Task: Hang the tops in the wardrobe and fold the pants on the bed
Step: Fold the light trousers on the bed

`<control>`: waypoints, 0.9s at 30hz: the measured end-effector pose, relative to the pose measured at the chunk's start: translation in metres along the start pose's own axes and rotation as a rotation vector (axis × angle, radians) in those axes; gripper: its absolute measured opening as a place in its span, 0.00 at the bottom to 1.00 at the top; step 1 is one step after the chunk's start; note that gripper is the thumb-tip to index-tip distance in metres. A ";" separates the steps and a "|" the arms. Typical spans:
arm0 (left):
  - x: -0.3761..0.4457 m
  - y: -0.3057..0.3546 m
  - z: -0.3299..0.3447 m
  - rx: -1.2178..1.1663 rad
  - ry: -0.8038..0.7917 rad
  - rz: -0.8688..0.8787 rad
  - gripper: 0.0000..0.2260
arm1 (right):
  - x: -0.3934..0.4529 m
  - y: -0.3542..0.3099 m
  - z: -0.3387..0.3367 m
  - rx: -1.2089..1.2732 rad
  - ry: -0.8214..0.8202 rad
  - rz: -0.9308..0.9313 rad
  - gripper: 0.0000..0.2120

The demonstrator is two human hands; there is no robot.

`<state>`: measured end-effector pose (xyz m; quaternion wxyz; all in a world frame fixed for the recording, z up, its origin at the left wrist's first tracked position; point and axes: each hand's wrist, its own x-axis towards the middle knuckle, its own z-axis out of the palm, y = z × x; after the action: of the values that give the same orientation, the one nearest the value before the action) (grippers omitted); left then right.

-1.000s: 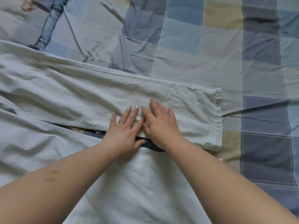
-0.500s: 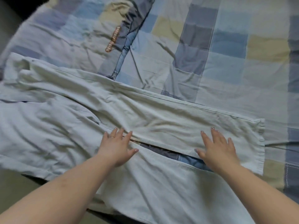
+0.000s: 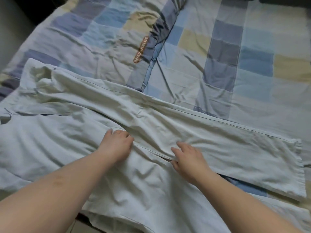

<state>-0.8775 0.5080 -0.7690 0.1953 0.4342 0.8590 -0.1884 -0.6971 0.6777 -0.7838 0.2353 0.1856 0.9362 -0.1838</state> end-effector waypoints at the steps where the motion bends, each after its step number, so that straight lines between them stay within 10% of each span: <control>1: 0.005 -0.013 0.001 0.014 0.040 0.033 0.14 | 0.009 -0.011 0.002 0.017 0.005 0.014 0.24; 27: 0.052 -0.136 0.007 -0.323 -0.105 0.357 0.10 | 0.246 -0.112 -0.113 0.164 0.158 0.360 0.12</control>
<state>-1.0165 0.4647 -0.7800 0.3367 0.5320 0.7762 -0.0334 -0.9891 0.6941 -0.7877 0.1744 0.3821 0.8854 -0.1991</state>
